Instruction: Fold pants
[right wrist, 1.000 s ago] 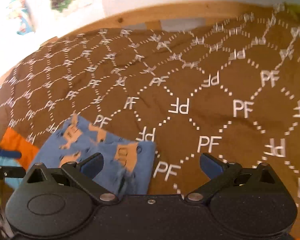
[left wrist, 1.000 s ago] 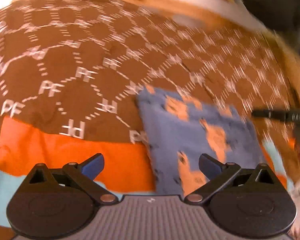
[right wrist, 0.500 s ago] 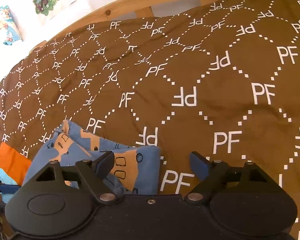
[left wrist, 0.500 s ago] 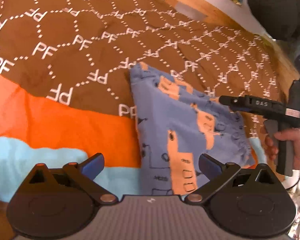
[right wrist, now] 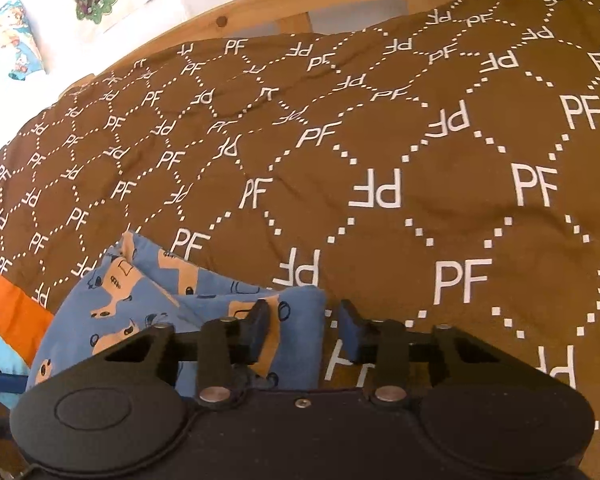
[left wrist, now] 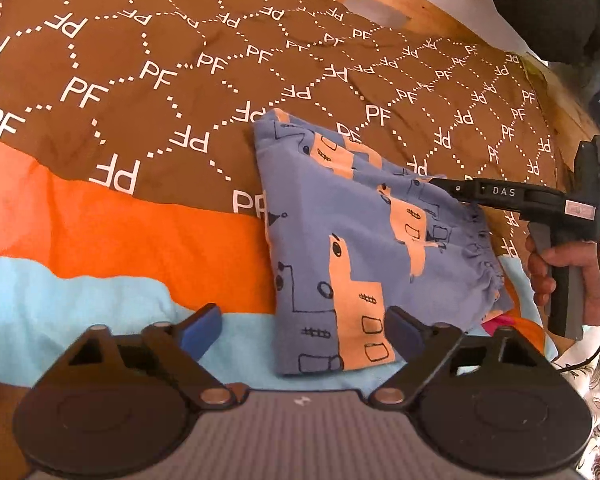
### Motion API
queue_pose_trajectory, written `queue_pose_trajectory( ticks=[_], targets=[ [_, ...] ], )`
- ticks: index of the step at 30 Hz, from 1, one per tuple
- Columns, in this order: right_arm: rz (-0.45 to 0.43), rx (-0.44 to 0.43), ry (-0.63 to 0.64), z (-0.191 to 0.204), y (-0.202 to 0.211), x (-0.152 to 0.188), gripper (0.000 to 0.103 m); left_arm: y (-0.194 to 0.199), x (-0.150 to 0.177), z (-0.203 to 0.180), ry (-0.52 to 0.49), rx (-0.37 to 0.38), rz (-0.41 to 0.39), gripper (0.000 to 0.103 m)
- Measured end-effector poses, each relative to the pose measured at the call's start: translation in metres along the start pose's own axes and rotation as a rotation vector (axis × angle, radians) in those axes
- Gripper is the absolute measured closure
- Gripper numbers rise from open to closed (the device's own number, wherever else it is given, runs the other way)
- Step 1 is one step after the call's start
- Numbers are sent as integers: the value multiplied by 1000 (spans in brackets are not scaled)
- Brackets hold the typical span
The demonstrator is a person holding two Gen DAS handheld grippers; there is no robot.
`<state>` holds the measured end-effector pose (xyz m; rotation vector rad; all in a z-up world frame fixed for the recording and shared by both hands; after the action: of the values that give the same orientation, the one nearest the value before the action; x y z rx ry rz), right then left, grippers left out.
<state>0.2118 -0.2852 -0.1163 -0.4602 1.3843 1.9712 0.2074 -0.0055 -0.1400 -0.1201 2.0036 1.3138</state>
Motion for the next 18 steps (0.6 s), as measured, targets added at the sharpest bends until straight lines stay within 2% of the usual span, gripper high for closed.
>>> queue_pose_trajectory(
  ticks=[2,7,18],
  targets=[
    [1,1,11,3,-1,1,70,1,0,0,4,-3,1,22],
    [-5,14,28,6,-1,4,71,2,0,-1,18,7,-2,25],
    [1,45,38,10,-4,4,71,-1,0,-11,-20,29,19,50]
  ],
)
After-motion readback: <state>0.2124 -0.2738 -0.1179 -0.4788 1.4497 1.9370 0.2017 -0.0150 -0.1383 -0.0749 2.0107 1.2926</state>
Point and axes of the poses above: each gripper's, at about its wrist camera, not at the fingertips, and y roughly against the way its jaws point, z to its left, x to its underside, the point moved 2 cm from there along -y, roughly the way its jaws point, and after that the axes turned 11 degrees about -y, right-handed, at the moved point
